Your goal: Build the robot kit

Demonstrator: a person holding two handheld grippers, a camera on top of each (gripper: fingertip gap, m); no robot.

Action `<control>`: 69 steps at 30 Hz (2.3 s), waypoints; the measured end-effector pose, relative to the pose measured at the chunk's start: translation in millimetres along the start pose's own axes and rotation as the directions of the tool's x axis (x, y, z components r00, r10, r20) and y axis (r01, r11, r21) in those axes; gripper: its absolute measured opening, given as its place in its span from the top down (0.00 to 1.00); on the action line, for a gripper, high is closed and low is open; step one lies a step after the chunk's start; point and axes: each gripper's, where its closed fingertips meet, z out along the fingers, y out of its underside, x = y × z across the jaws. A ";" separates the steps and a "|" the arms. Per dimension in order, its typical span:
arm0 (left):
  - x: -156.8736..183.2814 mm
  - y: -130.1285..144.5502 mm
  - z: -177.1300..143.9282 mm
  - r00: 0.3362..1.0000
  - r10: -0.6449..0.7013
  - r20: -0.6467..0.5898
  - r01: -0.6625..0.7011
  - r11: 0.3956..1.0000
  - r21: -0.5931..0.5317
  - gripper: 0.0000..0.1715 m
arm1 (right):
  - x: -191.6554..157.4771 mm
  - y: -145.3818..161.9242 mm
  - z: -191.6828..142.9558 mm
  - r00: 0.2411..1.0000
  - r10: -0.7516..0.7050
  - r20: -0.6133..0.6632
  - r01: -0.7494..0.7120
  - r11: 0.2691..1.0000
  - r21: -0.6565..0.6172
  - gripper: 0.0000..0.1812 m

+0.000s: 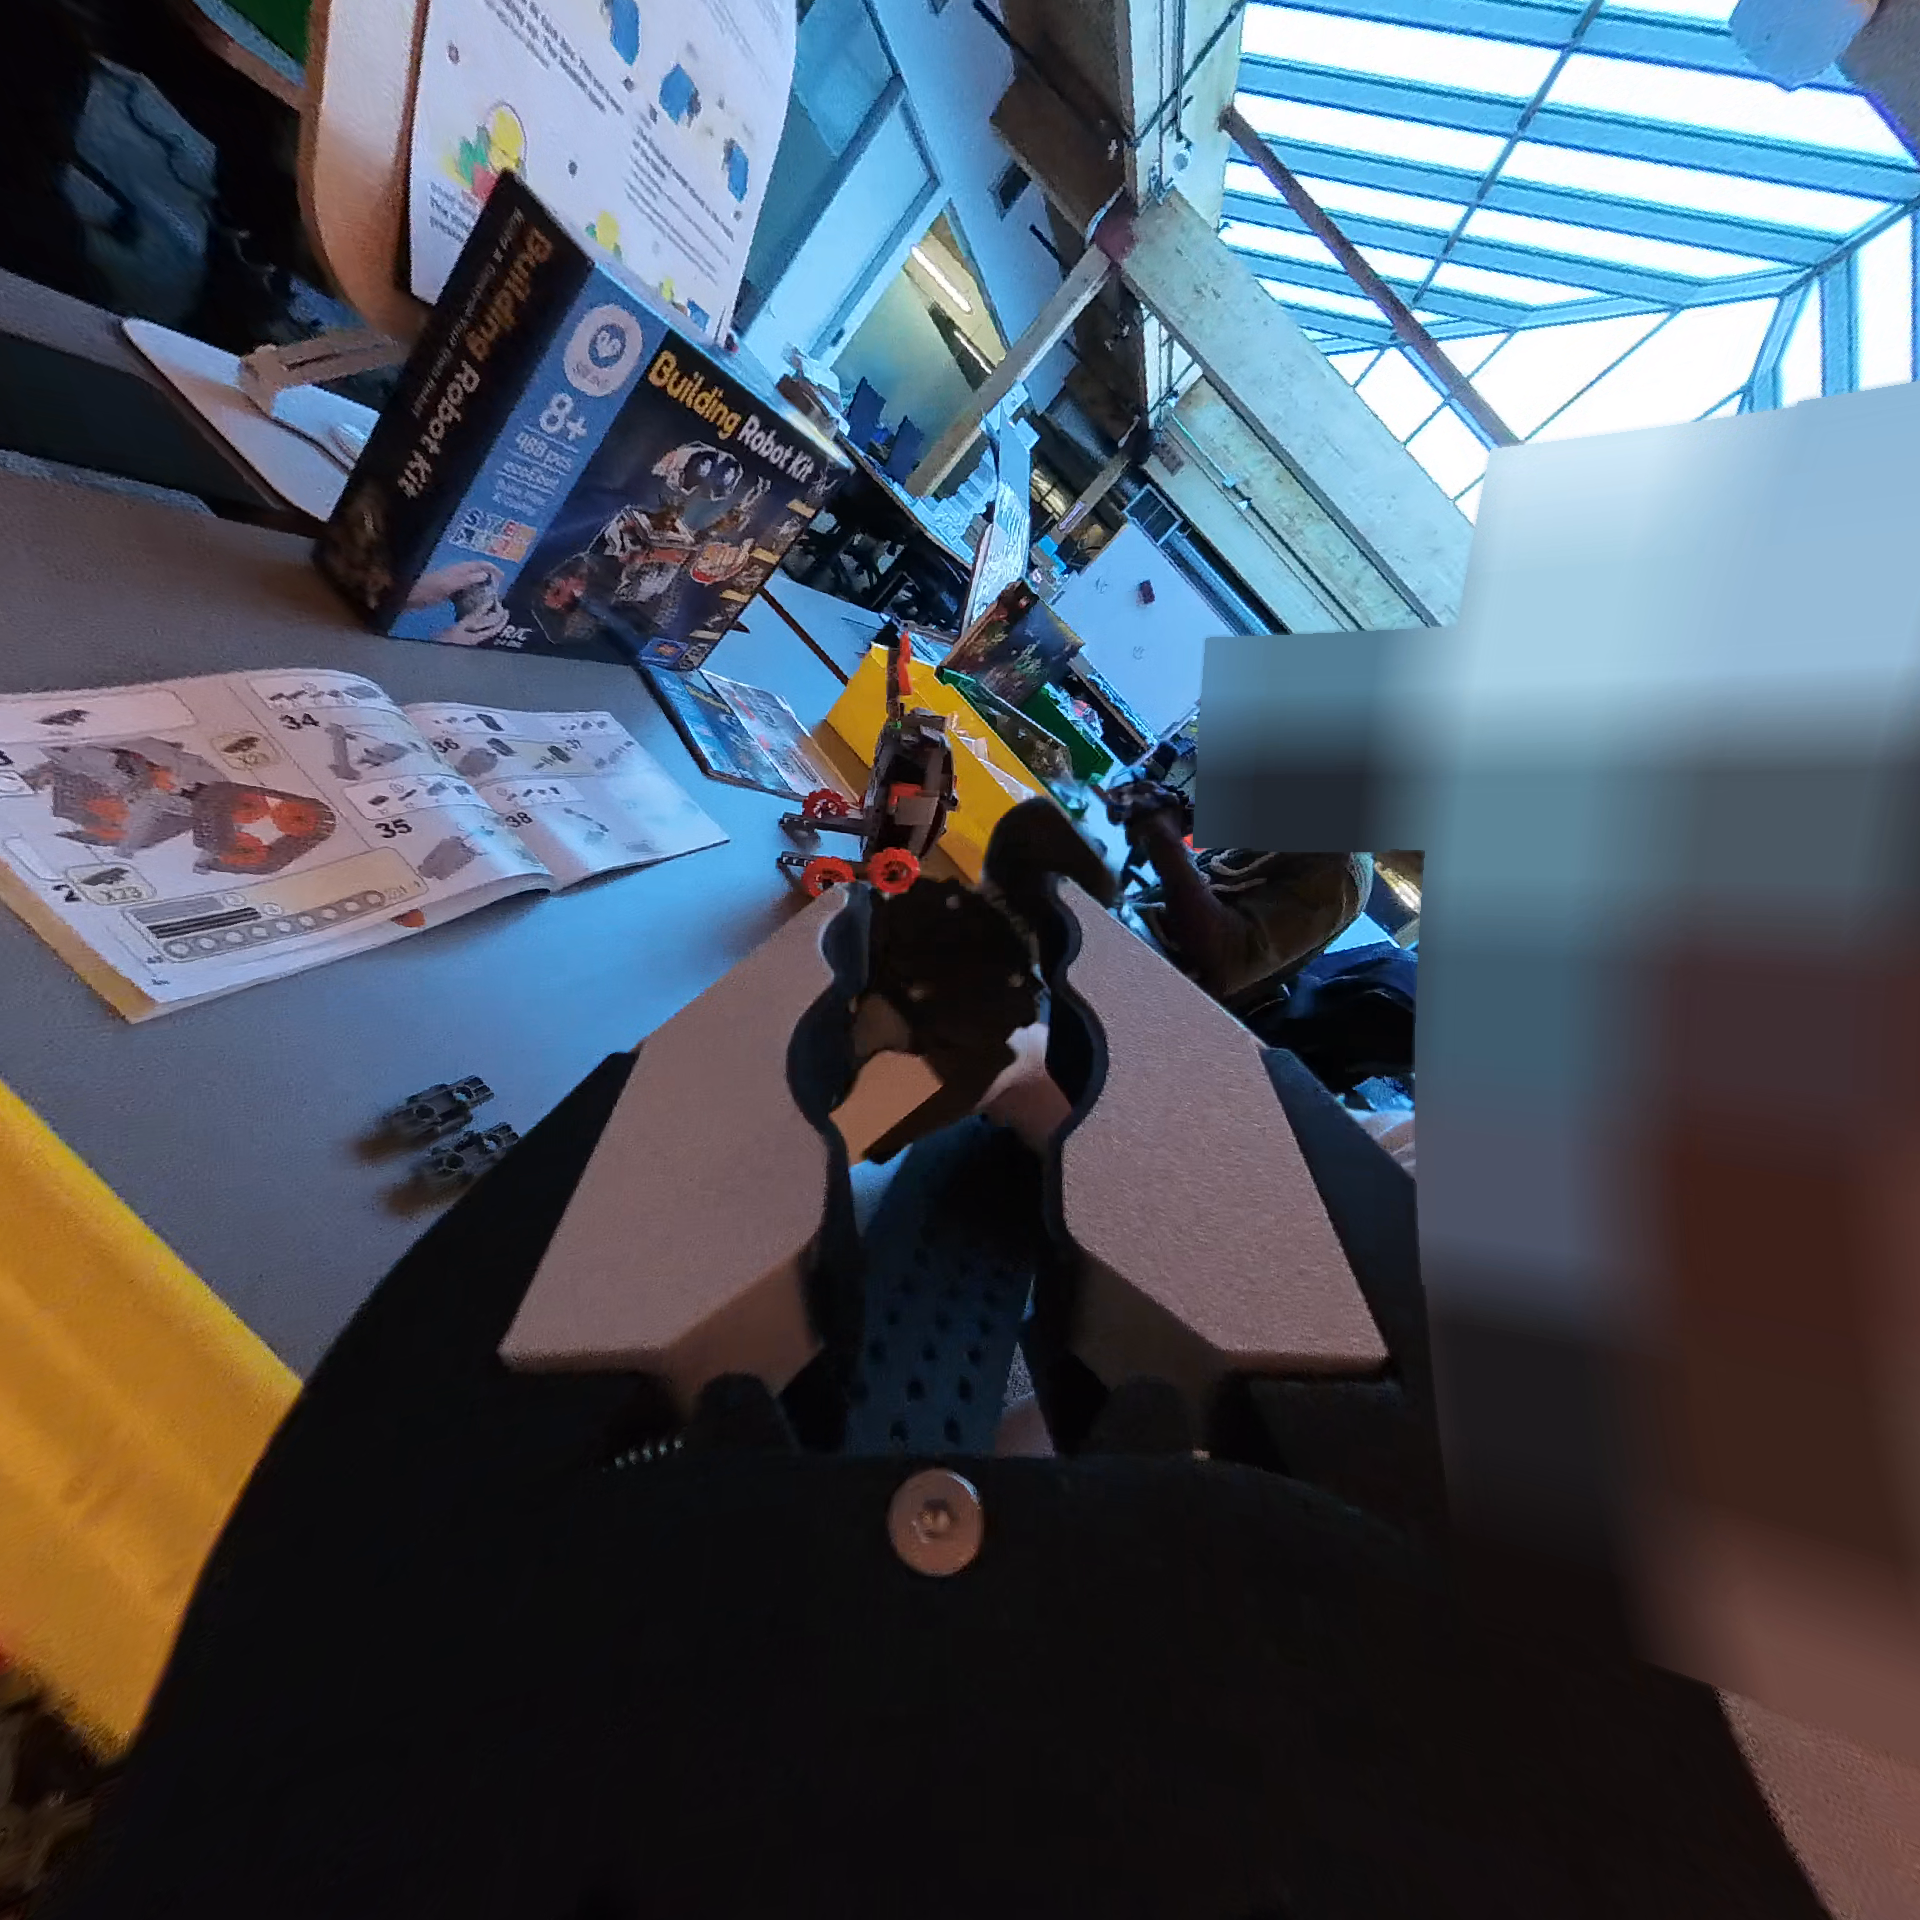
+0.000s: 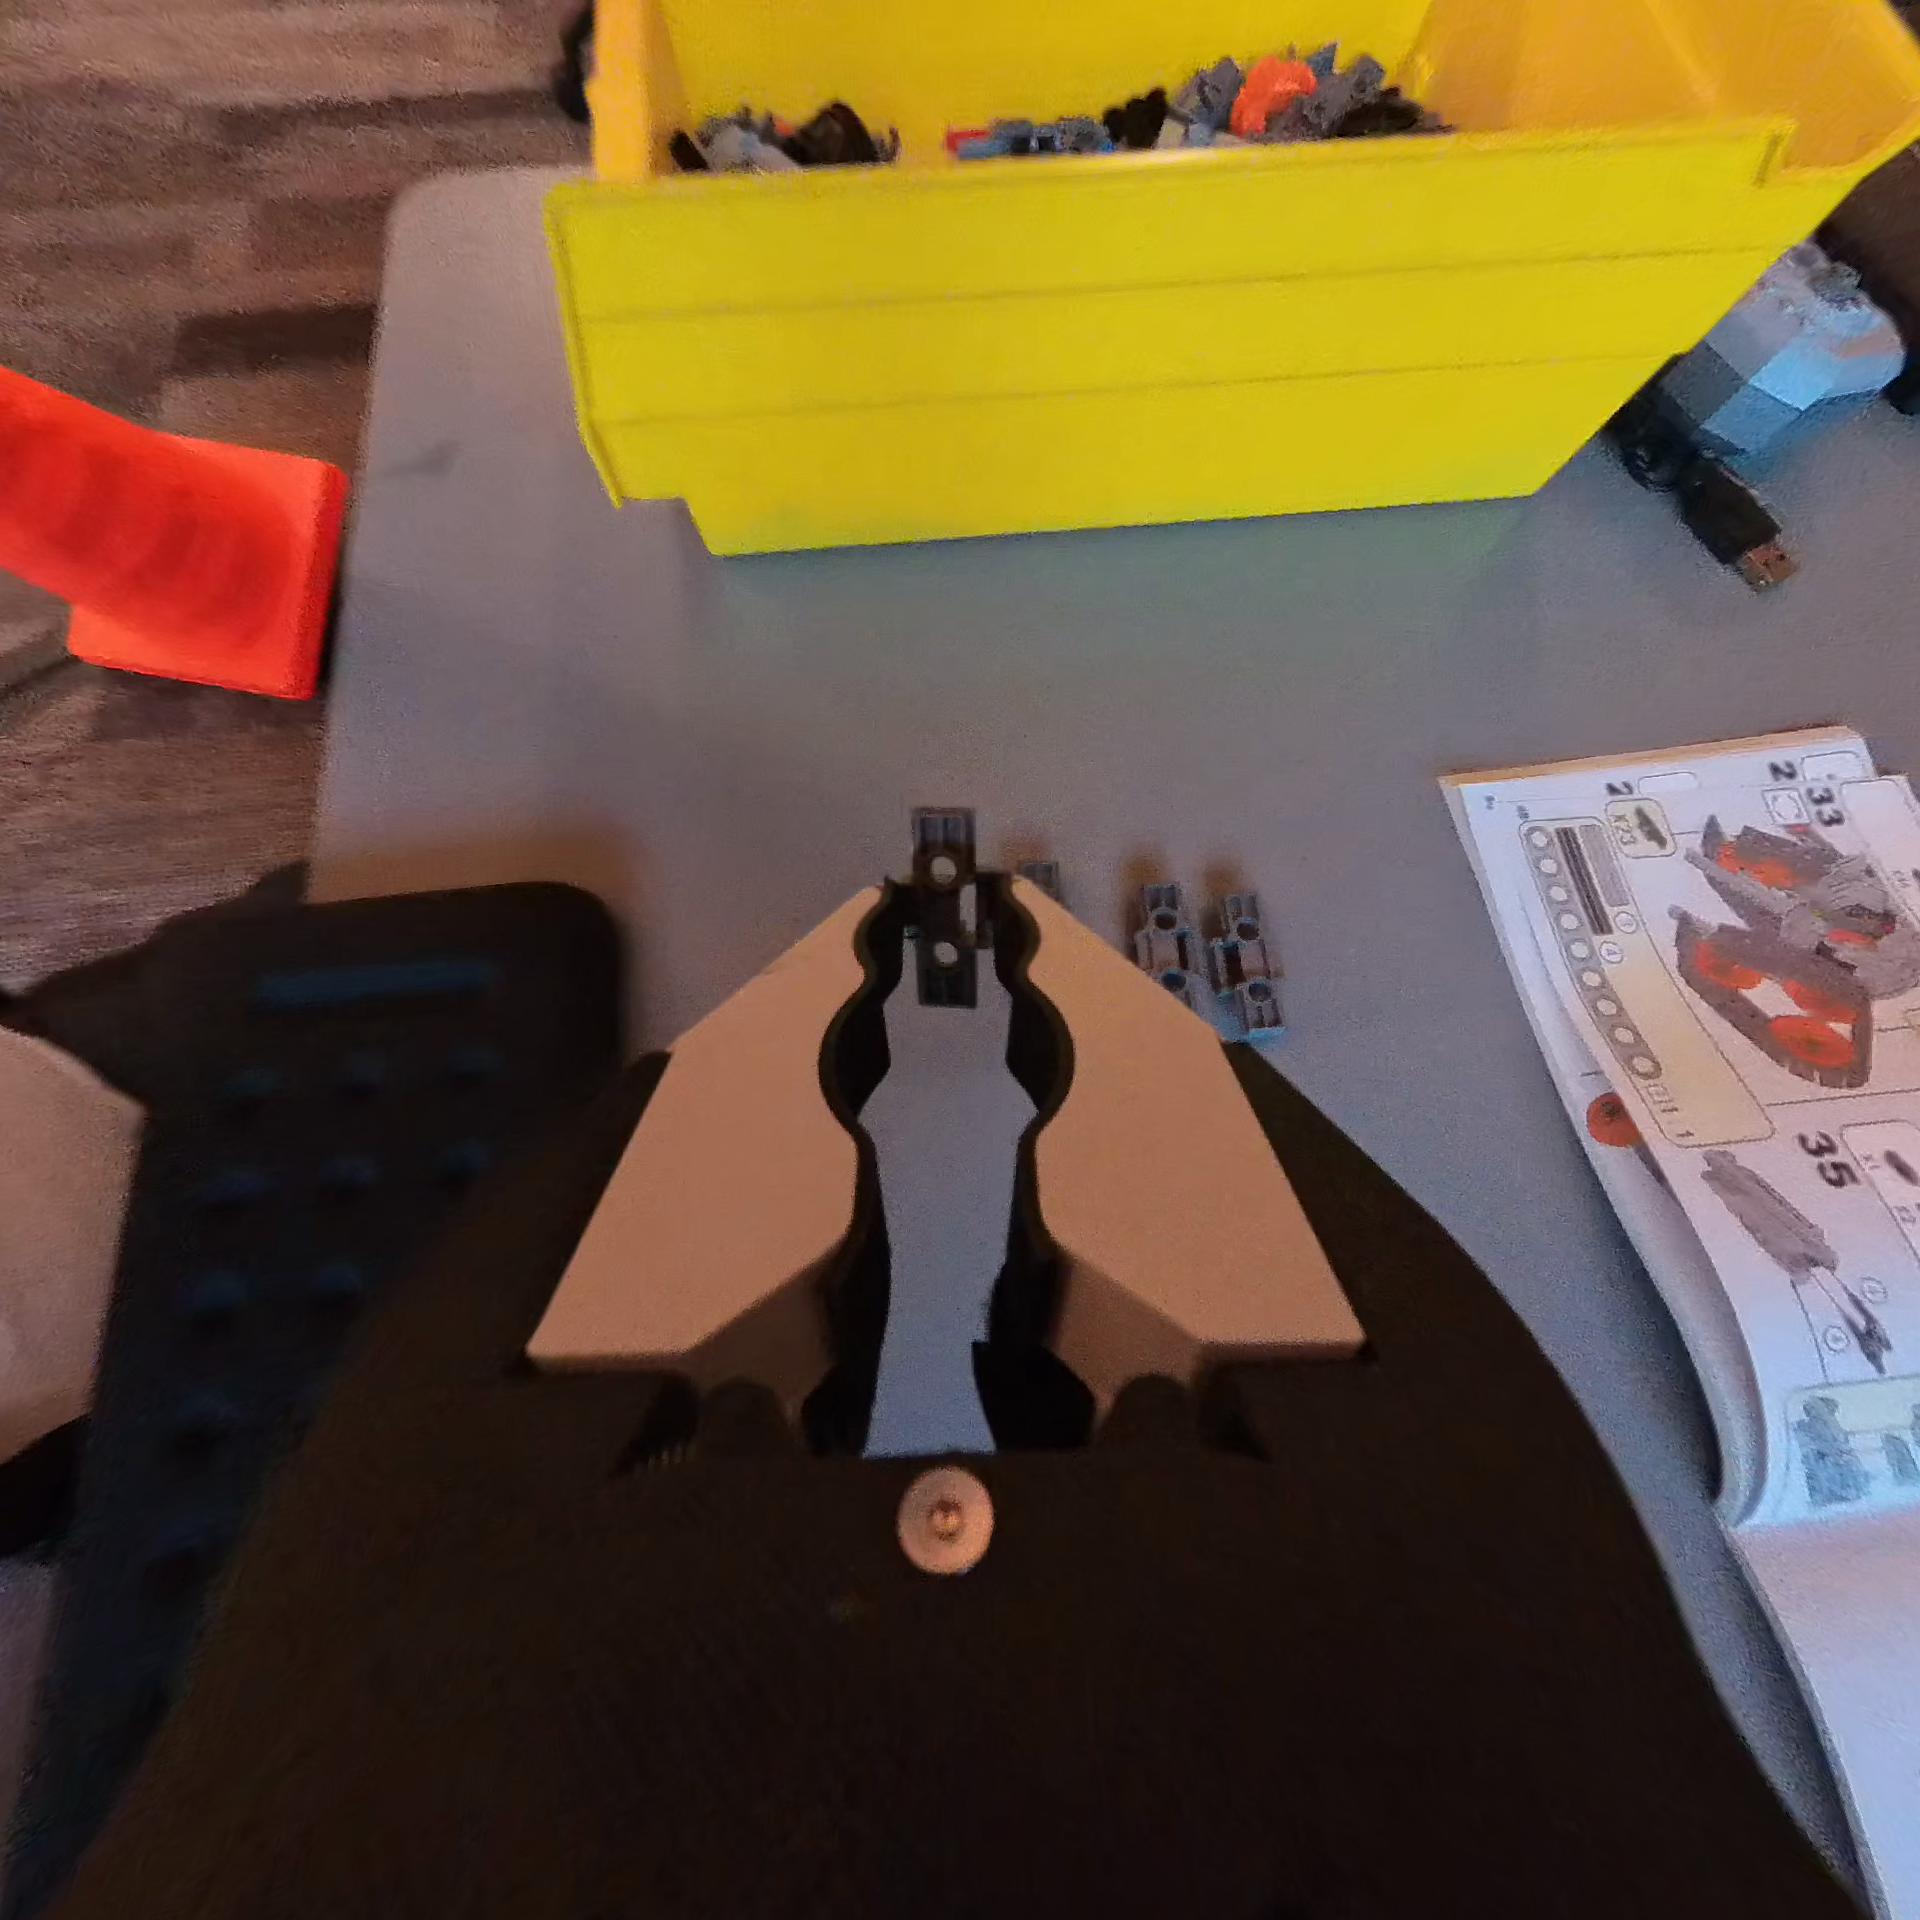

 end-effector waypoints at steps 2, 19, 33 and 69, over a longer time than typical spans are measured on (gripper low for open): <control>5.1 -3.6 -7.3 1.000 0.008 -0.008 -0.008 1.000 0.016 0.83 | -5.8 9.2 13.5 1.000 -0.002 0.026 0.003 0.998 -0.056 0.91; -29.4 -54.6 -109.0 0.895 0.213 0.392 -0.242 0.970 0.026 0.85 | -4.9 11.6 1.7 0.999 -0.046 -0.018 0.046 0.999 -0.021 0.85; -174.7 50.0 -170.9 0.565 0.439 0.699 0.188 0.756 -0.627 0.85 | -7.9 30.7 18.2 0.998 0.057 -0.027 -0.056 0.998 0.026 0.84; -103.8 69.9 -155.1 0.620 0.499 0.606 0.038 0.752 -0.658 0.86 | 74.1 15.8 31.3 0.998 0.049 -0.033 -0.049 0.999 -0.015 0.84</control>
